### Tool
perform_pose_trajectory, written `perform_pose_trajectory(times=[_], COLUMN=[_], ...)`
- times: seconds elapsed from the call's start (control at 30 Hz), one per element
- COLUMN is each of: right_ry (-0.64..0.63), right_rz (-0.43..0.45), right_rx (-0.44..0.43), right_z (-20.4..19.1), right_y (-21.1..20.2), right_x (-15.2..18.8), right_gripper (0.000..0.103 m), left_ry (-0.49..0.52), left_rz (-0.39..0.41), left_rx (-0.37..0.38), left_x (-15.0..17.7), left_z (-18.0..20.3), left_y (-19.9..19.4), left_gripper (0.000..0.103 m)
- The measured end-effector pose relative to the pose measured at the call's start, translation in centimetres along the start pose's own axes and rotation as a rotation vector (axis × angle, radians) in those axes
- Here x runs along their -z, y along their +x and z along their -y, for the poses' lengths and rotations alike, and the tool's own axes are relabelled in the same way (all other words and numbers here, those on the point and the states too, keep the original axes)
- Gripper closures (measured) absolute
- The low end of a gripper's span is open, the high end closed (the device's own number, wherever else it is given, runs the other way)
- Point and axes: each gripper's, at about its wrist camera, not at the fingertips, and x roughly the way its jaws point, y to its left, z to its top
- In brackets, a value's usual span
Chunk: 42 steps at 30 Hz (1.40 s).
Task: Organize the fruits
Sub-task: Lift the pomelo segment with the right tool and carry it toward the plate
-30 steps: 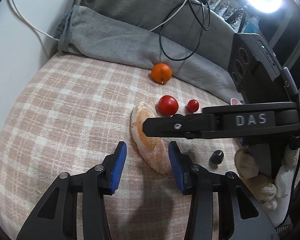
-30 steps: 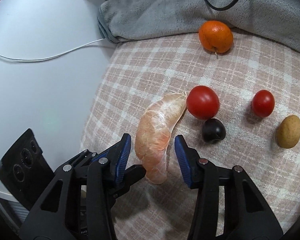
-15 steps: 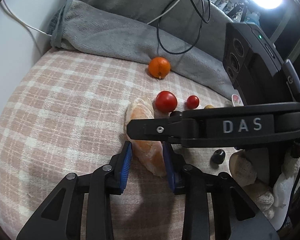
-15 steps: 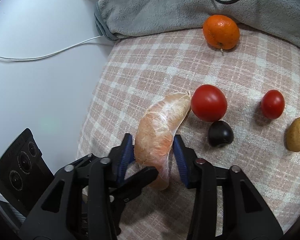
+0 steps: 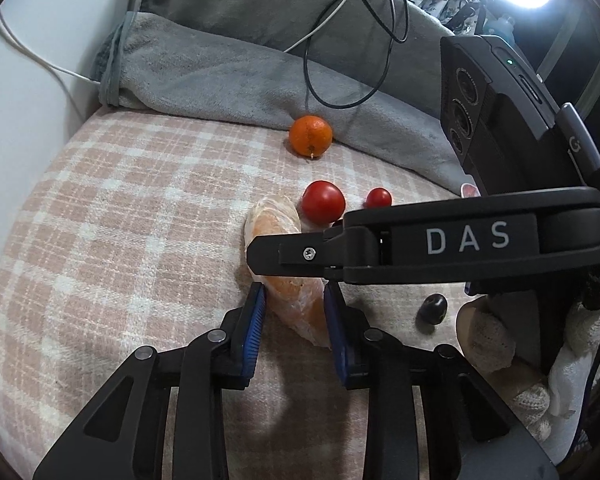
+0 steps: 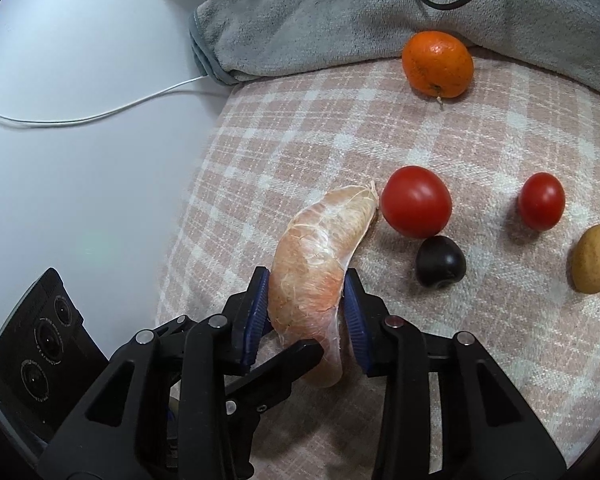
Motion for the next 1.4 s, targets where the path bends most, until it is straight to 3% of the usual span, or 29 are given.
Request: perform_pose_trajectory(times=[0.73, 1.4], right_ry=[-0.029, 0.054], right_rz=[0.081, 0.206], right_rx=[-0.023, 0.013], right_z=[0.4, 7.2], right_y=[-6.1, -14.7], right_x=[2.0, 4.3], right_gripper=[0.065, 0.065], left_ry=[0.064, 0.176], left_rz=[0.056, 0.059], left_rx=[0.013, 0.128], left_x=[-0.4, -1.9], left_z=[5.0, 13.8], left_y=[-1.9, 1.2], left_gripper=[0.075, 0.075])
